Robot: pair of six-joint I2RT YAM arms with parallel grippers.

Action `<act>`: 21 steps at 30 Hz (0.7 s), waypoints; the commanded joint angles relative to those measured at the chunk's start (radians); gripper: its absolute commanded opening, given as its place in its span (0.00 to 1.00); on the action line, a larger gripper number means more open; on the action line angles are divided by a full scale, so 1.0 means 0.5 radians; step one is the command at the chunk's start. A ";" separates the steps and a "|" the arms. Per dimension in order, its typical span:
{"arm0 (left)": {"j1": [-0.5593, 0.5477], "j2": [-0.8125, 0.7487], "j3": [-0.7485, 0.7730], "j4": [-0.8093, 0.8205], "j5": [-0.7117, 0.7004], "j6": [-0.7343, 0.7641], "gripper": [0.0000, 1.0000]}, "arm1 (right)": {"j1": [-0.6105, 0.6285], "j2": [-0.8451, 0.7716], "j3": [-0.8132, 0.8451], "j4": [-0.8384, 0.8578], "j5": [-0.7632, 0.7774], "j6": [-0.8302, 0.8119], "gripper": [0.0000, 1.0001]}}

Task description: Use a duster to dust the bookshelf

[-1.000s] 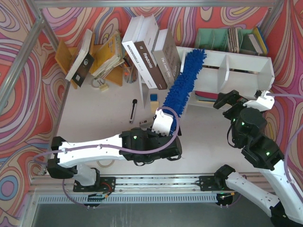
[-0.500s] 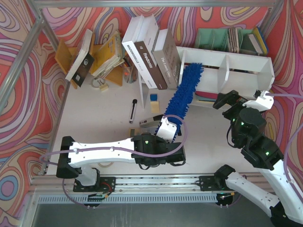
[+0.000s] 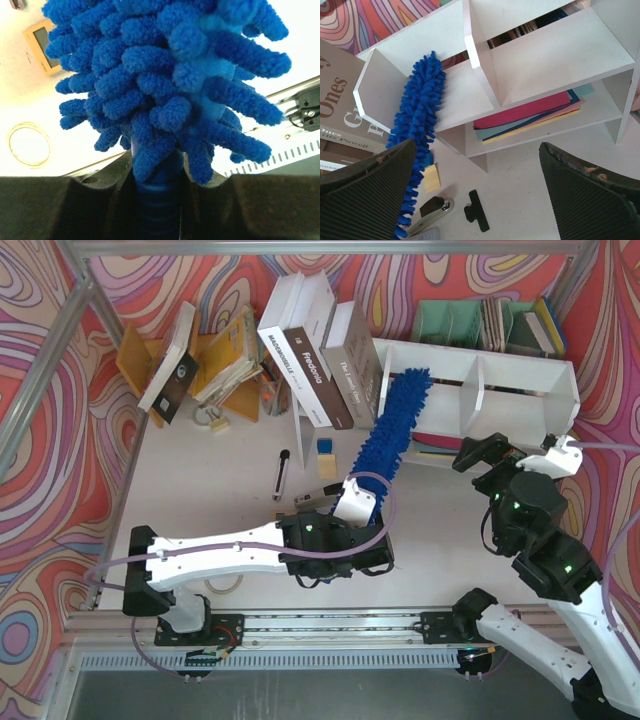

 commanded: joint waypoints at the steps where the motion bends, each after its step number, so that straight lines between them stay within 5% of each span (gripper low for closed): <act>1: 0.022 0.094 -0.050 0.143 0.166 0.126 0.00 | -0.008 0.009 0.006 0.010 -0.006 0.037 0.99; 12: -0.003 0.349 0.313 0.149 0.227 0.386 0.00 | -0.008 0.036 0.005 0.015 -0.027 0.049 0.99; 21: 0.009 0.087 0.033 0.047 -0.001 0.198 0.00 | -0.009 0.027 -0.031 0.035 -0.018 0.042 0.99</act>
